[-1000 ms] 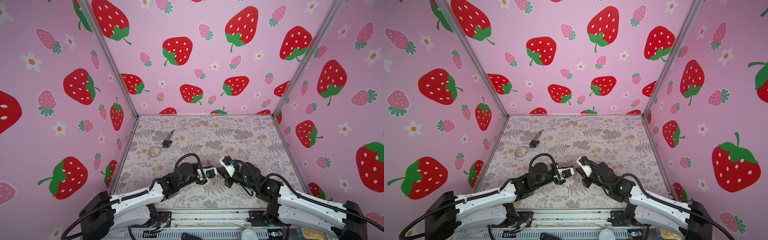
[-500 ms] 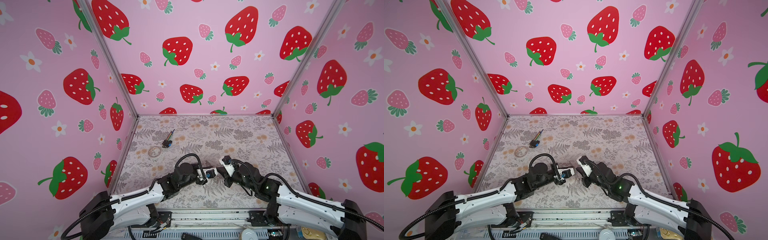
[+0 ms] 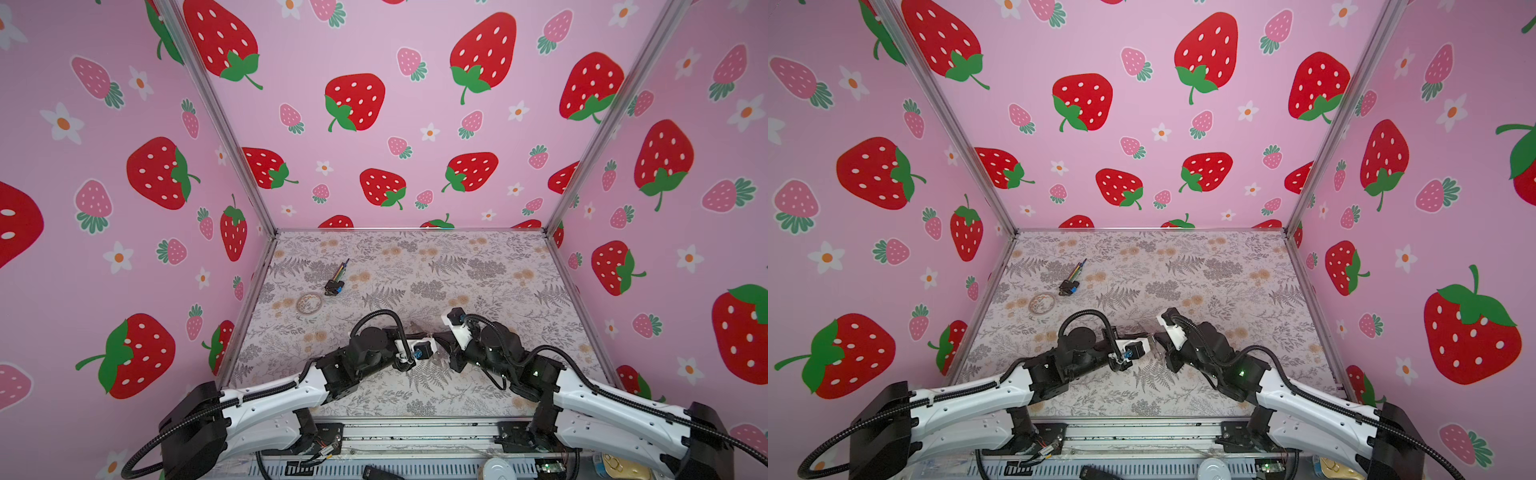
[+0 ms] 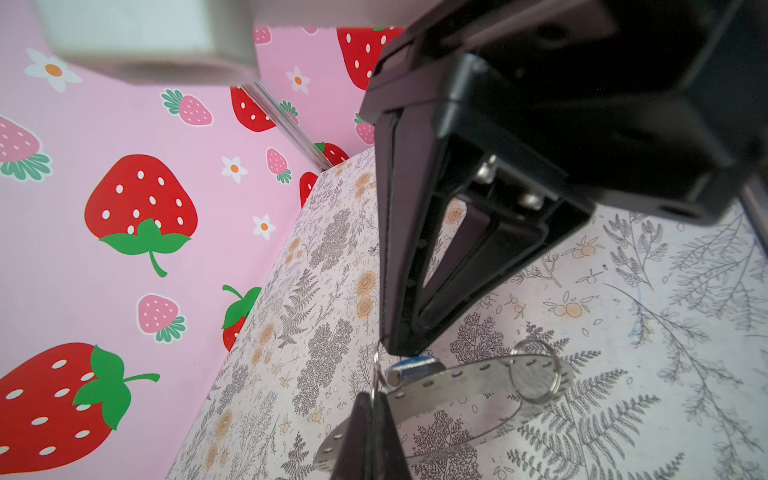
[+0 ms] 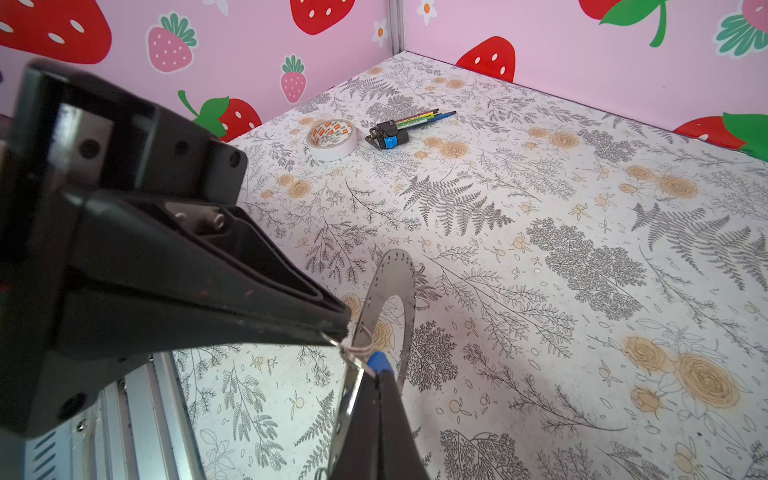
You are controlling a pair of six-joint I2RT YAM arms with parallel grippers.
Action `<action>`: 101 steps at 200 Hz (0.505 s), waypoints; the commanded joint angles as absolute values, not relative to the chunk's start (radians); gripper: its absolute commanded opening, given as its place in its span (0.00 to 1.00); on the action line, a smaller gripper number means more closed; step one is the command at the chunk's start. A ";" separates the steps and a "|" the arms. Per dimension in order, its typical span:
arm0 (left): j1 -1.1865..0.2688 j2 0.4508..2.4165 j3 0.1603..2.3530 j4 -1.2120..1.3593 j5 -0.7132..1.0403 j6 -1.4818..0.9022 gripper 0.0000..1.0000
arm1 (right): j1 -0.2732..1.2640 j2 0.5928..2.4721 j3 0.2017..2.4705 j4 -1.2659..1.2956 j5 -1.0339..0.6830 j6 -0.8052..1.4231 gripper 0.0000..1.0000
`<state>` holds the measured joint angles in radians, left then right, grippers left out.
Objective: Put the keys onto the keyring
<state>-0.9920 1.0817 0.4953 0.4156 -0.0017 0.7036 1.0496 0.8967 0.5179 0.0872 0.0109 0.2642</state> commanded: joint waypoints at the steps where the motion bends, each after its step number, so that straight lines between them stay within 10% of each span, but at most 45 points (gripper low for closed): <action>1: -1.006 1.055 0.499 0.485 0.016 0.740 0.00 | 1.023 0.891 0.548 0.069 -0.001 0.303 0.00; 101: -1.016 1.062 0.498 0.496 -0.041 0.753 0.00 | 1.006 0.937 0.557 0.081 -0.135 0.314 0.00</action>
